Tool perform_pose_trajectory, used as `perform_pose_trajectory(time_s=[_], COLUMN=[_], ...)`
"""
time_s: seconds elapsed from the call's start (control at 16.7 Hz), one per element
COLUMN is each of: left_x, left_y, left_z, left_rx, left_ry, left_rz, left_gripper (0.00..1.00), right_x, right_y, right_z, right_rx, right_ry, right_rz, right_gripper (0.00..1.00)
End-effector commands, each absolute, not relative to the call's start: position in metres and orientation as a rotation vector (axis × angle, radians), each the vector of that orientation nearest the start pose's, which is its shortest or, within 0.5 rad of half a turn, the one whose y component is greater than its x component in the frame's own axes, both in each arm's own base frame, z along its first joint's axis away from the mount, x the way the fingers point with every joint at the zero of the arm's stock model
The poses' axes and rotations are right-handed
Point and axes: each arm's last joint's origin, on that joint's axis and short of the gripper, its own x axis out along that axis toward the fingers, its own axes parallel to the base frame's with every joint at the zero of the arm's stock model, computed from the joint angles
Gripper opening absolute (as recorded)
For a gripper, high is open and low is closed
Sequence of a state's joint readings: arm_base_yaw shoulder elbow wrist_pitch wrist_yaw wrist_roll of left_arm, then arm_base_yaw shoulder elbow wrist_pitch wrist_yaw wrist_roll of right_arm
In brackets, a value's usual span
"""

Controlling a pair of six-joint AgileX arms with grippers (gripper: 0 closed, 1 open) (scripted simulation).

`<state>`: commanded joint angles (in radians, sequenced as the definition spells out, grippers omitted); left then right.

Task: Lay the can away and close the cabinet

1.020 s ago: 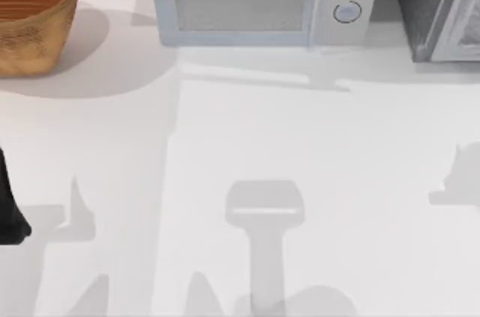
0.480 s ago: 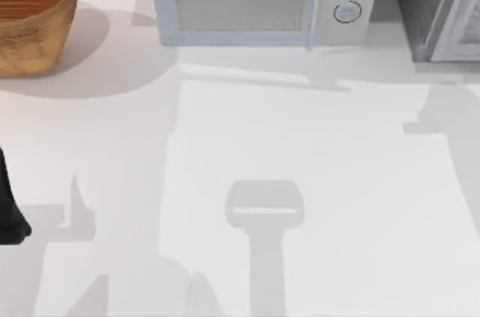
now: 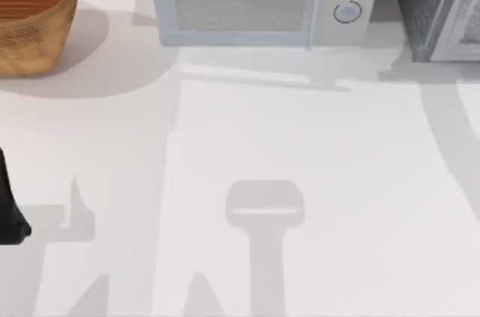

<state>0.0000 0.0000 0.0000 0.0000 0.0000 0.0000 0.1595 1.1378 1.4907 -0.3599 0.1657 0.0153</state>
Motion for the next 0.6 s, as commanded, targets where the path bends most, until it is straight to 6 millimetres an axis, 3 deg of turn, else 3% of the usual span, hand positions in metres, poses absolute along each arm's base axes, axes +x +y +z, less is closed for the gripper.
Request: perform_pose_trajectory(time_s=[0.3, 0.6], left_x=[0.106, 0.106], left_y=[-0.001, -0.001], left_z=[0.16, 0.16], left_rx=[0.0, 0.0], left_ry=[0.0, 0.0], left_rz=[0.0, 0.0], left_gripper=[1.0, 1.0], right_x=[0.247, 0.256], right_y=[0.044, 0.048], right_z=[0.505, 0.511], right_rx=[0.002, 0.002], right_ry=[-0.001, 0.0], right_rz=[0.003, 0.003], right_gripper=[0.0, 0.0])
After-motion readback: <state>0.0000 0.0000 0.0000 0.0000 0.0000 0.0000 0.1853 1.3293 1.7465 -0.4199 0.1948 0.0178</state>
